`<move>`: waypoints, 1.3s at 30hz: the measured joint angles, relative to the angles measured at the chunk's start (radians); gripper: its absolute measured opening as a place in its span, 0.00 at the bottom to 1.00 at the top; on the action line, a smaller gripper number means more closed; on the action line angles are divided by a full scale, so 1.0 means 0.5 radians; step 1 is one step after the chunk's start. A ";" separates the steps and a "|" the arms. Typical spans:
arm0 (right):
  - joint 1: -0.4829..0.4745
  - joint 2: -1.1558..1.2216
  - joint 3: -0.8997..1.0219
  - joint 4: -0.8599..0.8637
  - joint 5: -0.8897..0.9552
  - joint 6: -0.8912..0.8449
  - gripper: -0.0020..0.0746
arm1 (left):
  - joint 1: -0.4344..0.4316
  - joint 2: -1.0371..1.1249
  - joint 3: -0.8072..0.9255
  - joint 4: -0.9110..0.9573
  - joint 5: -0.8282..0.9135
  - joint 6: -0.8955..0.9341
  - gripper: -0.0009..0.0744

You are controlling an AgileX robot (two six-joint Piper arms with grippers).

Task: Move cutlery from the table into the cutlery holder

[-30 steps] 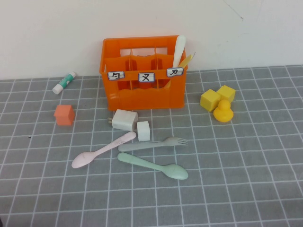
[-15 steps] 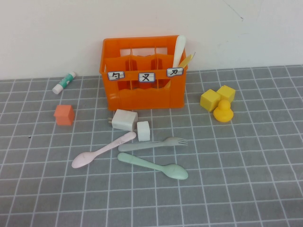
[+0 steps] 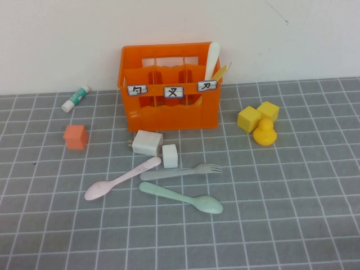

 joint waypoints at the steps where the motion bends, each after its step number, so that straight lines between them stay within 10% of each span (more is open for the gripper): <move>1: 0.000 0.000 0.000 0.000 0.000 0.000 0.02 | 0.000 0.000 0.000 0.005 0.007 0.038 0.01; 14: 0.000 0.000 0.000 0.000 0.000 0.000 0.02 | 0.000 0.567 -0.610 0.200 0.729 1.112 0.01; 26: 0.000 0.000 0.000 0.000 0.000 0.000 0.02 | 0.000 1.994 -1.869 1.456 1.755 1.191 0.01; 39: 0.000 0.000 0.000 0.000 0.000 0.000 0.02 | -0.088 3.016 -2.733 1.739 2.080 1.221 0.16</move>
